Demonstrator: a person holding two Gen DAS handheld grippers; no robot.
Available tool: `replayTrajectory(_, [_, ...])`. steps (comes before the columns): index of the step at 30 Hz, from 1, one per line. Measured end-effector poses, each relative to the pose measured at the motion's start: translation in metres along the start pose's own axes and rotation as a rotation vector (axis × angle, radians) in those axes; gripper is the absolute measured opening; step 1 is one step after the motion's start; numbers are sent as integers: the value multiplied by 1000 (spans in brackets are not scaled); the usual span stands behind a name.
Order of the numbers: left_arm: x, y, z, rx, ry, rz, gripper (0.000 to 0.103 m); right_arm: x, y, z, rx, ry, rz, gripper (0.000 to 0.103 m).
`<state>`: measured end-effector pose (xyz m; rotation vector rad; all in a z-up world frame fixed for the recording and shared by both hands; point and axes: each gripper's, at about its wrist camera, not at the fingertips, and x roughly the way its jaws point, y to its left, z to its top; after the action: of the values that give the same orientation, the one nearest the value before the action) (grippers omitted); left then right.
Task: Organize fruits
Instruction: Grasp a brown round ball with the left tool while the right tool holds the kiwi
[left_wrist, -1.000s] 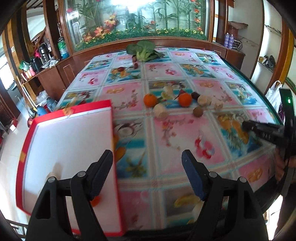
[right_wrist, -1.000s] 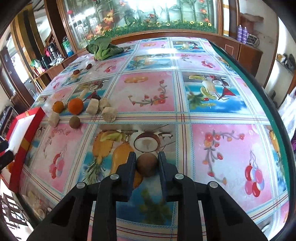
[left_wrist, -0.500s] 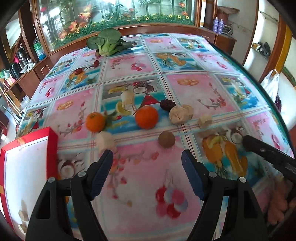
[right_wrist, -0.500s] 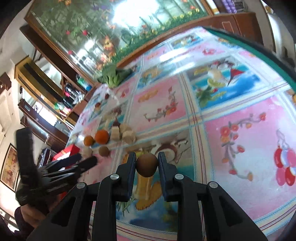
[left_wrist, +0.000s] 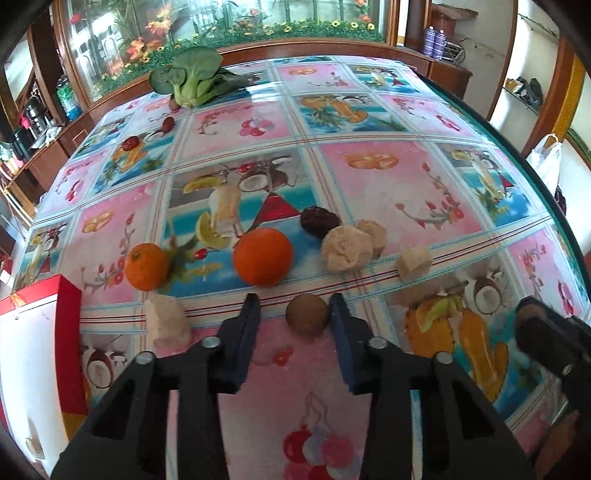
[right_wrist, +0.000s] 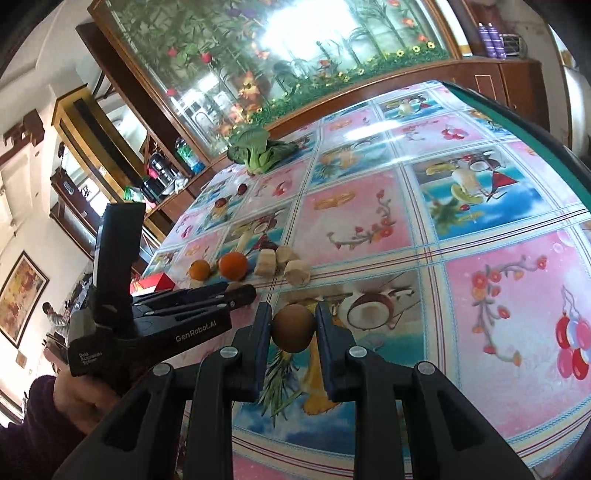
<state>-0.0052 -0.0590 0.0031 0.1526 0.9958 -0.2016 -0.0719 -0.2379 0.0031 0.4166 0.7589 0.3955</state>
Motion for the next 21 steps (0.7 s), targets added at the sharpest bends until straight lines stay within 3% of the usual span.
replayTrajectory(3, [0,-2,0,7,-6,-31,25,3,0,1,0,8,5,23])
replayTrajectory(9, [-3,0,-4,4,-15,-35,25,8,0,-2,6,38,5,23])
replayTrajectory(15, [-37,12,-17,-11,-82,-8,25,13,5,-4,11,53,-32,23])
replayTrajectory(21, [-89,50,-47,-79,-156,26,25,17,65,-14,-181,-11,-109,23])
